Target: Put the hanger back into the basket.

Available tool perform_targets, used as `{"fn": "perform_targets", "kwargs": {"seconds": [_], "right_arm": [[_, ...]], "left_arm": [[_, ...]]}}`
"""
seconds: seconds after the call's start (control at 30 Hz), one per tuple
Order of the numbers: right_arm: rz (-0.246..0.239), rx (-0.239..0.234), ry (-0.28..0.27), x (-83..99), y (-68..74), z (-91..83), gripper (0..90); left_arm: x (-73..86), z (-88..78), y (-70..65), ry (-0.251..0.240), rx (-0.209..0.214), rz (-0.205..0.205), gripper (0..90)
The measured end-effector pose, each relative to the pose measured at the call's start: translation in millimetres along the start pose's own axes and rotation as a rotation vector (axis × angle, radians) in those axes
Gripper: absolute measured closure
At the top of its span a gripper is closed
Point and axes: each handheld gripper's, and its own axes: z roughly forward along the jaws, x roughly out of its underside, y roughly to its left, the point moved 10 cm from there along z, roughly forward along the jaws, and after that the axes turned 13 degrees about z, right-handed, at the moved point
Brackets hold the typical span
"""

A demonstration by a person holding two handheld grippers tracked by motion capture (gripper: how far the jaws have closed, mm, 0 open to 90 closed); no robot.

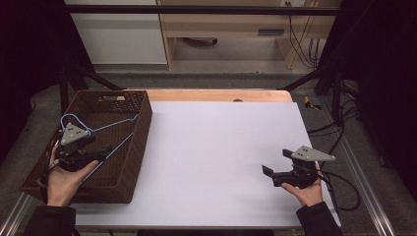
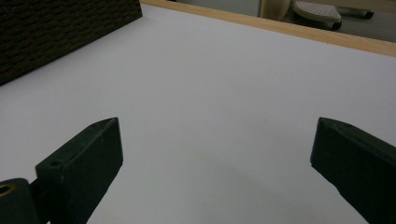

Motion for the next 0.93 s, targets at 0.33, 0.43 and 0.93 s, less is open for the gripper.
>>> {"fn": "perform_targets", "kwargs": {"seconds": [0.33,0.43,0.93], "right_arm": [[0.003,0.0,-0.006,-0.8,-0.3,-1.5,2.8],[0.004,-0.002,-0.014,-1.8,-0.1,-2.0,2.7],[0.011,-0.011,-0.019,0.7,-2.5,-6.1,2.7]], "left_arm": [[-17.3,-8.8,-40.1,-0.193,0.117,-0.028,20.5],[-19.5,-7.3,-53.9,-0.22,0.148,-0.017,15.8],[-8.0,11.8,-98.7,-0.196,0.237,0.048,9.4]]}}
